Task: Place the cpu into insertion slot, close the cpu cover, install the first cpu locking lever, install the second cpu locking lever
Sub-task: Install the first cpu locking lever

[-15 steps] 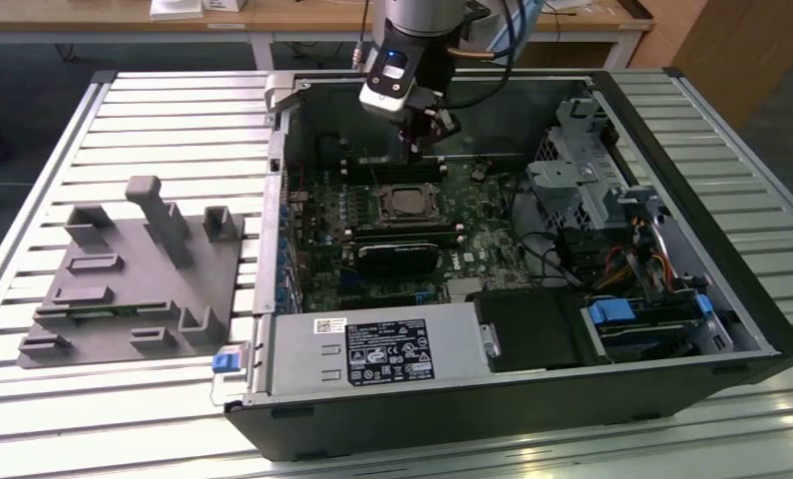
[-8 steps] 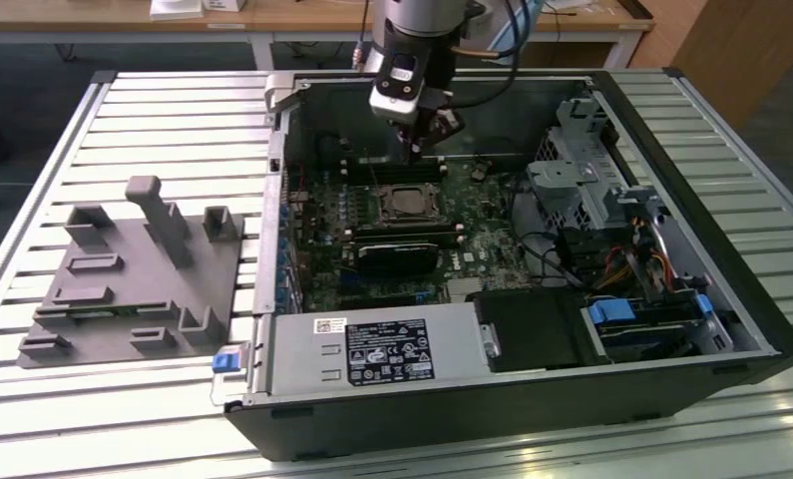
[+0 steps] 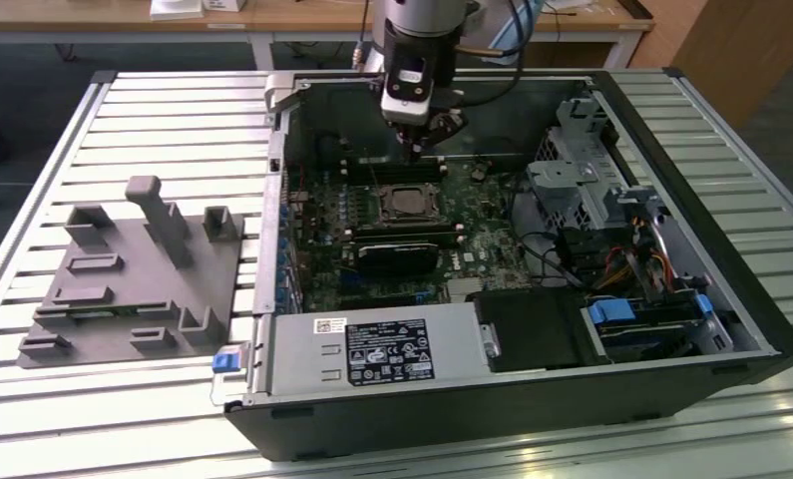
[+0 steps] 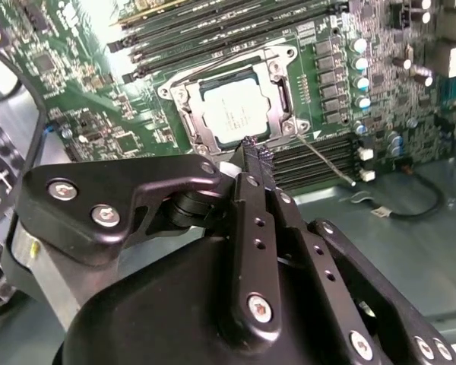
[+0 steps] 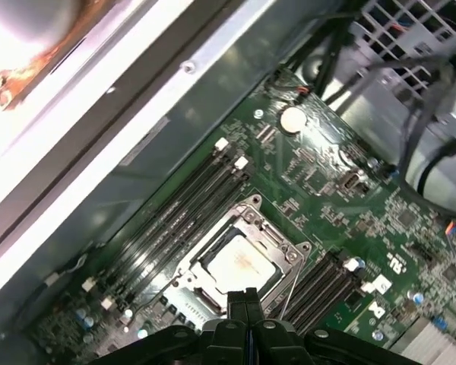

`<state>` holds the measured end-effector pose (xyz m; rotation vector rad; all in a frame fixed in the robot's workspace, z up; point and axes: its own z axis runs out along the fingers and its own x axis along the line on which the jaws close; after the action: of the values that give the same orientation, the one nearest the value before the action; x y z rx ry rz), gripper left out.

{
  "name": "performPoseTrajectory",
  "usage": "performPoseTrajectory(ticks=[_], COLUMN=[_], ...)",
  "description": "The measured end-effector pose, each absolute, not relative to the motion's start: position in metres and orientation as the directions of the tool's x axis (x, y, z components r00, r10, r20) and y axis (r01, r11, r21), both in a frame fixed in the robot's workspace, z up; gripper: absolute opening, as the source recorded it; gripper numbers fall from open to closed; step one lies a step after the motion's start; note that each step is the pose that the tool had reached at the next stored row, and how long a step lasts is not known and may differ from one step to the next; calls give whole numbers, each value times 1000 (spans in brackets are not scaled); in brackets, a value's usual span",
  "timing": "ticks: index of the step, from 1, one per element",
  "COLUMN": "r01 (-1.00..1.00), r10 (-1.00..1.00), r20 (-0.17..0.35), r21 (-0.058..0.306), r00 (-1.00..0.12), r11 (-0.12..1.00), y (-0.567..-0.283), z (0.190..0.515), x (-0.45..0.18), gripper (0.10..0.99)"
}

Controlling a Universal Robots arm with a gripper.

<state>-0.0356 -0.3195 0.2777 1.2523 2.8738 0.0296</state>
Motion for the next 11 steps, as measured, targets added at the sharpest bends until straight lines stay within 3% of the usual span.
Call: performPoseTrajectory(ticks=[11], r01=[597], r10=[597], r20=[1], r21=[20], r00=[-802], r11=[802], y=[-319], z=[277], x=[-36], gripper=[106])
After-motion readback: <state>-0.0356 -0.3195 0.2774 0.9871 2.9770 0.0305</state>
